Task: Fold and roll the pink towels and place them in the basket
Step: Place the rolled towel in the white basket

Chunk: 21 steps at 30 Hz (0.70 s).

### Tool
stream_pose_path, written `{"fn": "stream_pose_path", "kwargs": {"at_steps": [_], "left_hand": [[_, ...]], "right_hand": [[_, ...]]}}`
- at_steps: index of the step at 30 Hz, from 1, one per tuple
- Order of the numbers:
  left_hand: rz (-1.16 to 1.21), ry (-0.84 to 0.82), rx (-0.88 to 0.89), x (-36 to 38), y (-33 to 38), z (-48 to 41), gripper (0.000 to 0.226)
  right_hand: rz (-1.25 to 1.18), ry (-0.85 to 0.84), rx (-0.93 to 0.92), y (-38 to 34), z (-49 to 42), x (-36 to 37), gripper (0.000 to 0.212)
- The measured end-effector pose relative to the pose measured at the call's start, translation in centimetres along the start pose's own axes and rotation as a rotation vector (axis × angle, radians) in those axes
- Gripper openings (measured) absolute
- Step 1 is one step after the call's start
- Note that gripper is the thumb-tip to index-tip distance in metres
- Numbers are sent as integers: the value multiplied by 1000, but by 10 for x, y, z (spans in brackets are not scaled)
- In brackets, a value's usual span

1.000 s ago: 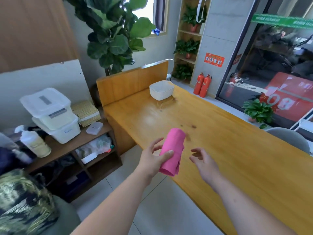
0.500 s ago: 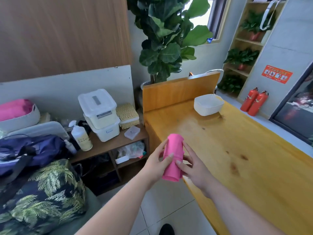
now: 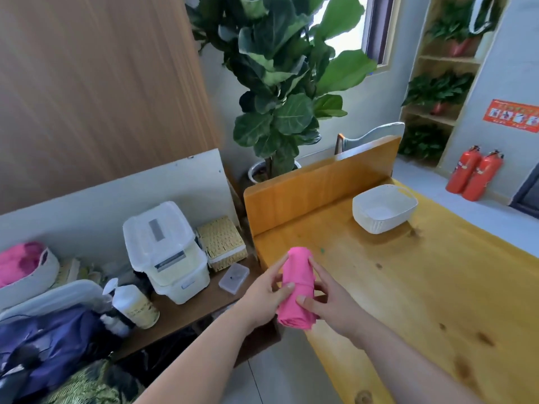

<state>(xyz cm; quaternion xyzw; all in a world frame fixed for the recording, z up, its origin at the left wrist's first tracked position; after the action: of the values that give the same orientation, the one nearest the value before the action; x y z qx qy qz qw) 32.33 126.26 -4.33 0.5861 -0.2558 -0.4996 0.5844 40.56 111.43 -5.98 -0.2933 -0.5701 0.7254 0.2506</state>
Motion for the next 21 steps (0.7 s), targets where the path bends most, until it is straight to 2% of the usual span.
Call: {"fn": "stream_pose_path", "kwargs": {"at_steps": [4,8,14,21], "left_hand": [[-96,-64,29,27,27,-47,70],[-223,-146,81,66,59,-97,70],[-188,-225,145,116,88,-176,69],[-164,-384,194,157,107,-279,62]], "right_hand": [[-35,79,31,-2,-19,-44,99],[-43,232,60,-1,-39,-95,99],[-34,447,101,3,-71,-164,110],[-179,656,192,5,-131,-224,113]]}}
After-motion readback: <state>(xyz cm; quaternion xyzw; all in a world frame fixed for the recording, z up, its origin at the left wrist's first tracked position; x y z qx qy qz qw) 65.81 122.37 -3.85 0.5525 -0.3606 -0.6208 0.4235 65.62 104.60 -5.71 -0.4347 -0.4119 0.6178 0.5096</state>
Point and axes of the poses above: each hand's wrist, its own z-axis away from the middle knuckle, its own x-axis out of the palm, y = z × x, the point moved 7 cm from there along -z, towards the middle knuckle, and after that the axes turned 9 degrees about y, right-handed, at the moved point
